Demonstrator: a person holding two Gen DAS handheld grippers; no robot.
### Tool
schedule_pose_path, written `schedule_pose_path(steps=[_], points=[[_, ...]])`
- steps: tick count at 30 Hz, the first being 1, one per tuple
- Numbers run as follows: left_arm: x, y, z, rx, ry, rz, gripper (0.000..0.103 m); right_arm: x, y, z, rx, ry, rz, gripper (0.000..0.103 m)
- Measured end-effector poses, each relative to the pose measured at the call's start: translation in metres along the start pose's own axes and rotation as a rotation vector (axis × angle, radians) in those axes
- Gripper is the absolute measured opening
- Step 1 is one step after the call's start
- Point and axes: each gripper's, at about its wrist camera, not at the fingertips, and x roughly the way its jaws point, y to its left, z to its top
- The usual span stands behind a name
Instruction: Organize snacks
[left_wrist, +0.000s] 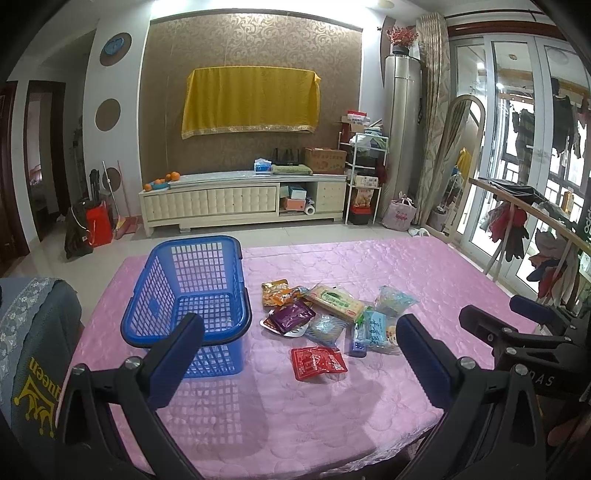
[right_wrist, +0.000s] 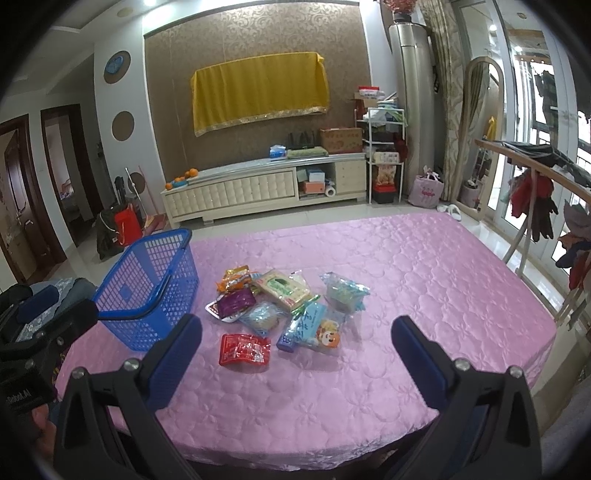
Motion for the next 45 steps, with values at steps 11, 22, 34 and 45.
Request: schedule_pose_path(steps=[11,22,34,45], points=[[-0.001,0.001,0.0,0.0,0.002,0.006,0.103,0.002,0.004,0.0,-0.01,0.021,0.008,0.103],[-0.001,0.005,-0.001,-0.012,0.01,0.01,0.103,0.004,0.008,-0.002,-0.017,0.034,0.023,0.103],[-0.001,0.008,0.001,-0.02,0.008,0.025,0.103,-0.001,0.007,0.007,-0.019,0.018,0.043,0.103],[-0.001,0.013,0.0,-0.04,0.011,0.028,0.103,0.001,0.008,0.008,-0.015,0.021,0.053,0.103]])
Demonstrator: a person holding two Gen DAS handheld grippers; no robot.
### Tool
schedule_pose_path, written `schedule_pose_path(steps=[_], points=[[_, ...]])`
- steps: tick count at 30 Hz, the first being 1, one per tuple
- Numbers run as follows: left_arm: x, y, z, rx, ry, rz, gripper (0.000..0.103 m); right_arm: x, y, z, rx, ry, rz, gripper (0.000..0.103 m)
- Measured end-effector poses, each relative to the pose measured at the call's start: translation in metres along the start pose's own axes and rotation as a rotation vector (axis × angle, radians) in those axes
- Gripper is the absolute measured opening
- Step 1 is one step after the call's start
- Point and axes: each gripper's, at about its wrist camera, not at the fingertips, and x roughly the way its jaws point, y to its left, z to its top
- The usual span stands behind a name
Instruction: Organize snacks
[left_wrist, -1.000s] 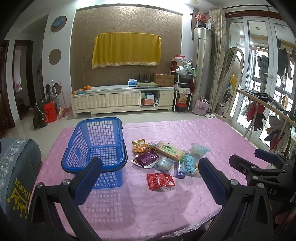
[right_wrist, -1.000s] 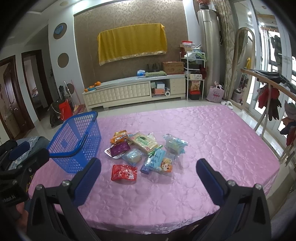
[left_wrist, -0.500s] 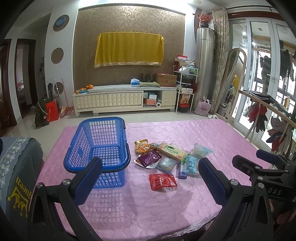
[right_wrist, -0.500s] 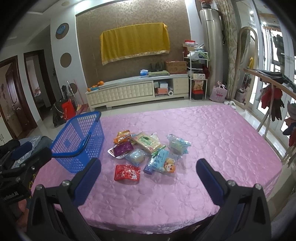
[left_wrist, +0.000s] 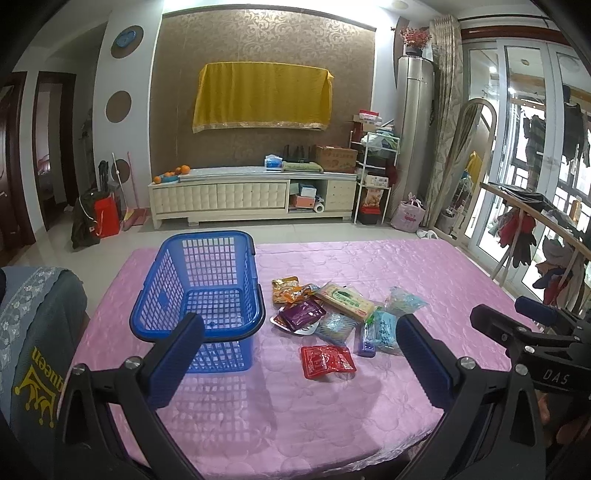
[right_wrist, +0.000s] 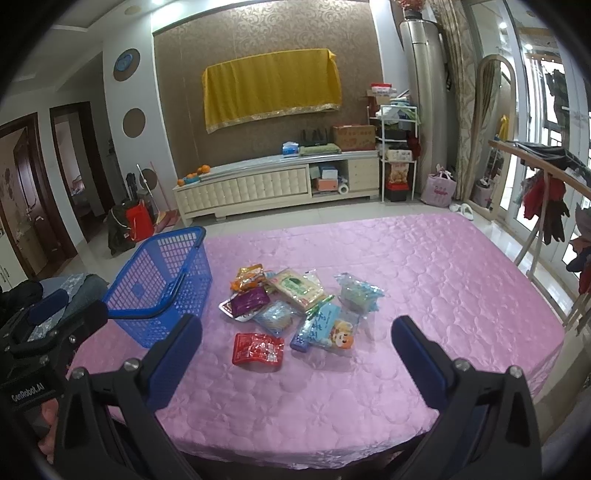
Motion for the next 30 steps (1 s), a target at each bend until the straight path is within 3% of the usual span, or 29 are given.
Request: schedule_pose_path(steps=[20,30], points=[[-0.002,0.009,0.006,-0.021,0.017,-0.003,0.103,0.0,0.001,0.007,-0.018,-0.011,0.045,0.103],[0.033,-0.004,0.034,0.03,0.089,-0.034,0.103,0.023,-0.012,0.033,-0.102,0.015,0.114,0.103]])
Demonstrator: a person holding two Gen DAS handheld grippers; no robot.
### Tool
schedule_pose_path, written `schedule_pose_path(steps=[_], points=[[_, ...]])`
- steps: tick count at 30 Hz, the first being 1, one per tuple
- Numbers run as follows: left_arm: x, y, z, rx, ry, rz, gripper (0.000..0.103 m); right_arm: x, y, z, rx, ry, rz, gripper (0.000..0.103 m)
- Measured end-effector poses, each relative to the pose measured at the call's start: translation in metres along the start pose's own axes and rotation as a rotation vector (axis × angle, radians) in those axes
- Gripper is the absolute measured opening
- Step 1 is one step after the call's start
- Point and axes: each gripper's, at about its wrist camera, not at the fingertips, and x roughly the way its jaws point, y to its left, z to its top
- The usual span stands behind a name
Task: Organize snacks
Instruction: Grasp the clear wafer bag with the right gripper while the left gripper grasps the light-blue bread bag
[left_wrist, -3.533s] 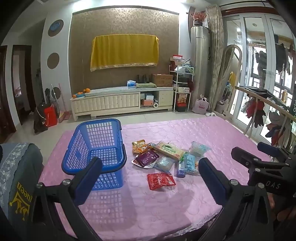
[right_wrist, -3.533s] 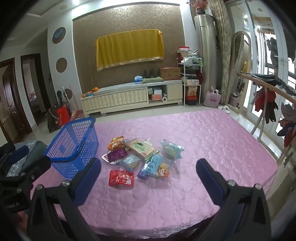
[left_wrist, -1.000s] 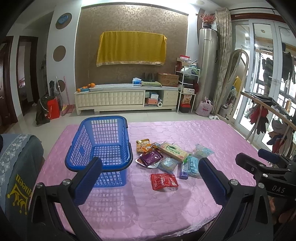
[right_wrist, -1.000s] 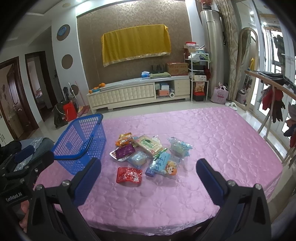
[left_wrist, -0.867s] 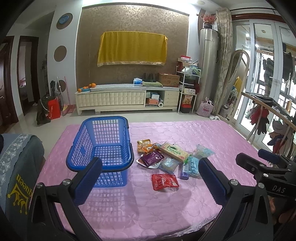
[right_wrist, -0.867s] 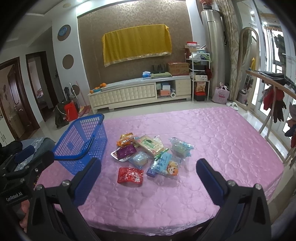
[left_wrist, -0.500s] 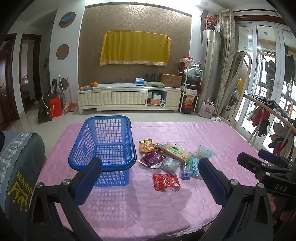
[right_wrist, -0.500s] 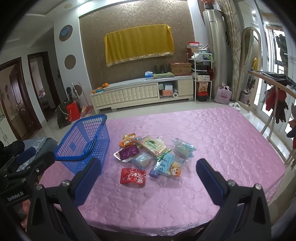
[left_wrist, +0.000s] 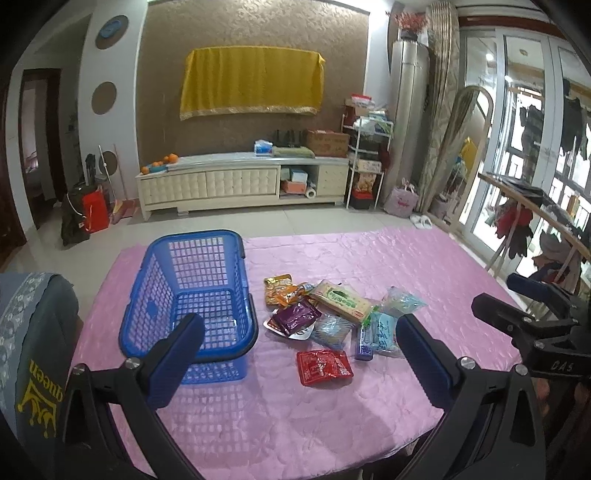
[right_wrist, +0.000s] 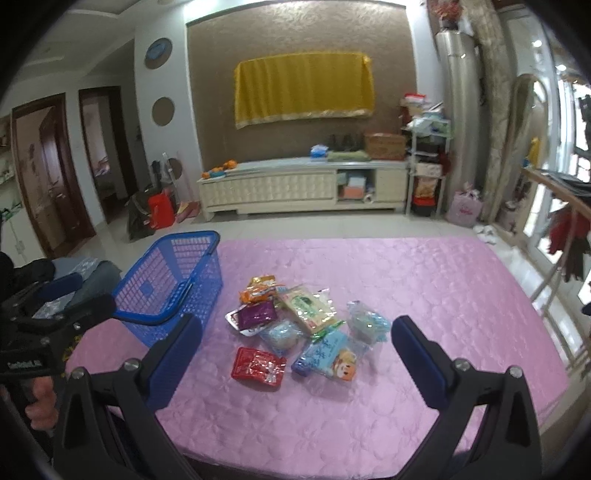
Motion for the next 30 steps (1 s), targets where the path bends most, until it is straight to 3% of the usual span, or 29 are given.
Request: schedule_pose_path(steps=[3,12,16,22,30], points=[[0.016,-0.008,0.008,0.016,0.028,-0.01,0.103,0.022,-0.017,0.009,0.026,0.059,0.084,0.103],[0.08,-0.03,0.02,0.01,0.122,-0.022,0.103,0.076,-0.054,0.019,0.055,0.153,0.193,0.103],[0.11,-0.038,0.023,-0.013,0.164,-0.046,0.103,0.099,-0.066,0.016,-0.005,0.183,0.128,0.103],[0.16,-0.051,0.018,-0.034,0.262,-0.081,0.103,0.139,-0.091,0.004,-0.063,0.279,0.101,0.103],[0.208,-0.063,0.004,-0.056,0.364,-0.105,0.103,0.186,-0.115,-0.011,-0.146,0.328,0.048,0.103]])
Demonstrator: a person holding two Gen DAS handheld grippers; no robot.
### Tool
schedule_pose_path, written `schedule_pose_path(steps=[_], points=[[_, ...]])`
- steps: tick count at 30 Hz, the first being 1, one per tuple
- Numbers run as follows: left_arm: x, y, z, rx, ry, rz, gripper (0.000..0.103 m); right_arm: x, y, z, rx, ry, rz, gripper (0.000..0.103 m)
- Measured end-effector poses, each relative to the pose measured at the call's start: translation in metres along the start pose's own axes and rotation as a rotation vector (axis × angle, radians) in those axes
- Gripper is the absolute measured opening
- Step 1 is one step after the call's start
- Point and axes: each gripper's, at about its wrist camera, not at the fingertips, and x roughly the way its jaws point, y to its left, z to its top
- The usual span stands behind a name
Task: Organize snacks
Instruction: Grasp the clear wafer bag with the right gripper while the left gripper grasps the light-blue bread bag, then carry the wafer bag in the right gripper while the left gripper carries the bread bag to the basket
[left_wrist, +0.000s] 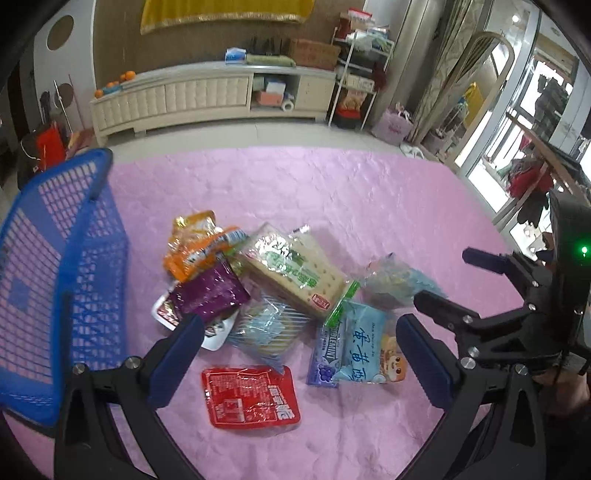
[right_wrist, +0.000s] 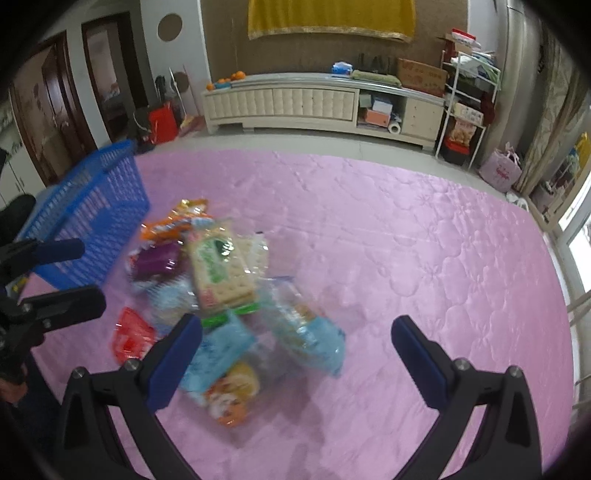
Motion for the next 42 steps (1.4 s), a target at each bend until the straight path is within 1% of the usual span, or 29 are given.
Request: schedule_pose_path(steps=[3,5,6,7,8,9,10,12,15,18,21,25,26,29,31,32,34,35,36,38,41,42], points=[[0.015,-0.003,0.0,-0.003,0.033,-0.013,0.103,0.02,-0.006,0.001,-0.028,0.03,0.011,0.103],[0.022,-0.006,0.001,-0.006,0.05,-0.03,0.103,0.035,-0.011,0.0,-0.023,0.057,0.034,0.097],[0.023,-0.007,0.002,-0.005,0.052,-0.037,0.103,0.043,-0.014,0.0,-0.019,0.08,0.063,0.091],[0.025,-0.007,0.001,-0.001,0.054,-0.043,0.103,0.049,-0.015,-0.001,-0.016,0.097,0.073,0.079],[0.027,-0.009,0.001,0.006,0.058,-0.045,0.103,0.053,-0.017,-0.003,-0.016,0.107,0.086,0.073],[0.028,-0.012,0.002,0.018,0.063,-0.046,0.103,0.058,-0.018,-0.006,-0.012,0.123,0.109,0.063],[0.03,-0.013,0.001,0.028,0.068,-0.045,0.103,0.062,-0.019,-0.009,-0.002,0.138,0.128,0.056],[0.029,-0.019,0.0,0.054,0.082,-0.051,0.103,0.06,-0.021,-0.013,0.02,0.116,0.103,0.052],[0.027,-0.026,-0.004,0.085,0.089,-0.043,0.103,0.045,-0.027,-0.014,0.06,0.066,0.098,0.041],[0.025,-0.033,-0.008,0.109,0.104,-0.044,0.103,0.027,-0.034,-0.015,0.111,0.043,0.116,0.041],[0.028,-0.047,-0.011,0.149,0.118,-0.038,0.103,0.001,-0.037,-0.02,0.133,0.008,0.1,0.041],[0.033,-0.066,-0.013,0.187,0.143,-0.042,0.103,-0.014,-0.046,-0.029,0.206,-0.007,0.098,0.04],[0.039,-0.071,-0.014,0.199,0.166,-0.047,0.103,-0.018,-0.049,-0.033,0.226,-0.006,0.095,0.04],[0.049,-0.083,-0.015,0.228,0.19,-0.025,0.103,-0.027,-0.056,-0.043,0.303,-0.013,0.104,0.04],[0.059,-0.09,-0.015,0.265,0.208,-0.002,0.103,-0.033,-0.058,-0.049,0.337,-0.014,0.088,0.04],[0.066,-0.095,-0.015,0.275,0.223,0.012,0.103,-0.035,-0.058,-0.052,0.344,-0.014,0.065,0.04],[0.079,-0.101,-0.016,0.298,0.255,0.009,0.103,-0.037,-0.058,-0.058,0.36,-0.008,0.029,0.04],[0.088,-0.106,-0.017,0.314,0.284,0.011,0.103,-0.037,-0.059,-0.06,0.367,-0.008,0.023,0.04],[0.093,-0.108,-0.017,0.325,0.295,0.015,0.103,-0.038,-0.061,-0.063,0.381,-0.007,0.017,0.04],[0.101,-0.113,-0.019,0.354,0.3,0.029,0.103,-0.039,-0.065,-0.069,0.395,-0.006,0.006,0.04],[0.112,-0.119,-0.018,0.411,0.3,0.076,0.102,-0.039,-0.067,-0.075,0.406,0.007,-0.022,0.04],[0.114,-0.121,-0.017,0.426,0.299,0.094,0.096,-0.038,-0.069,-0.078,0.412,0.015,-0.03,0.04]])
